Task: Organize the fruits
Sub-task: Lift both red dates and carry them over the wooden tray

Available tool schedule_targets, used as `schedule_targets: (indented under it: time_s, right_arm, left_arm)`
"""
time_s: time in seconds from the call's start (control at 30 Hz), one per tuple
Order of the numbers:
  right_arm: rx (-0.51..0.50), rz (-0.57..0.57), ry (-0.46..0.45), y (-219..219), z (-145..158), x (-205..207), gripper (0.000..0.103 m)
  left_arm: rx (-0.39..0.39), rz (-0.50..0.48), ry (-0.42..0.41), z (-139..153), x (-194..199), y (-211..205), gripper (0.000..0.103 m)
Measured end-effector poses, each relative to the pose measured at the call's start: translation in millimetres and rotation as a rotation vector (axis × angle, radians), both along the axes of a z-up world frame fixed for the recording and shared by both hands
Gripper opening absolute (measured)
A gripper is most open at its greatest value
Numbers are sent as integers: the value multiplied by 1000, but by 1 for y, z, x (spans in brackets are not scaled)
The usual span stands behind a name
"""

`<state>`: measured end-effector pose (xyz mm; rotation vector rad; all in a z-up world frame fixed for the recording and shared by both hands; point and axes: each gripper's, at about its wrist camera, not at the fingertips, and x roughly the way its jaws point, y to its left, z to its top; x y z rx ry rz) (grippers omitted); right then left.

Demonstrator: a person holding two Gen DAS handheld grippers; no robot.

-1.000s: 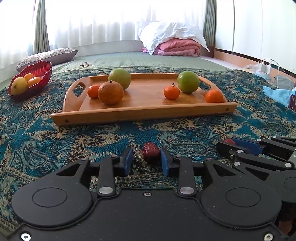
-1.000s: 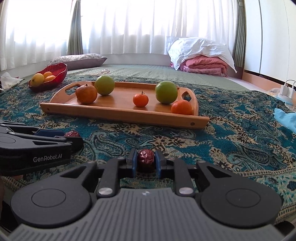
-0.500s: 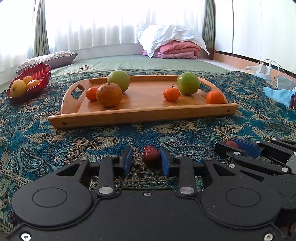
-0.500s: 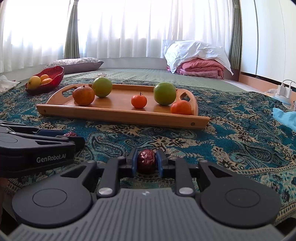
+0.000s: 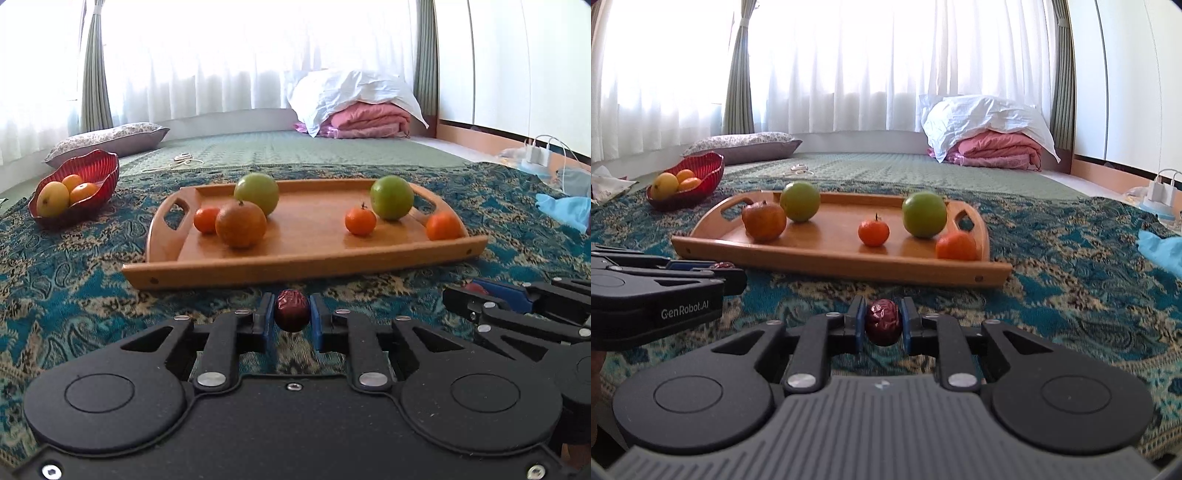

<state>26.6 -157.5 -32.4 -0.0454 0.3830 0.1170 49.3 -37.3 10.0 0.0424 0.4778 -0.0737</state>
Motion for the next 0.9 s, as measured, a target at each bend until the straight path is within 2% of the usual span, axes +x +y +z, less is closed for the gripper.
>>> schedule_targets:
  time_s: [0.43,0.67,0.77,0.9]
  right_arm:
    - [91,17,-4,6,38,63,23]
    - [144,20,44,6,53,112,24]
    - [148,16,81,5,58,138,24]
    - [164,-3,147,2,60,176,24]
  left_arm:
    - [-37,63,-9,35,57,41,19]
    - [-77,78,-10,54,101,68,19]
    - [-110,76,10,61,128,79,19]
    - [-113,102,64,62,169,90,19]
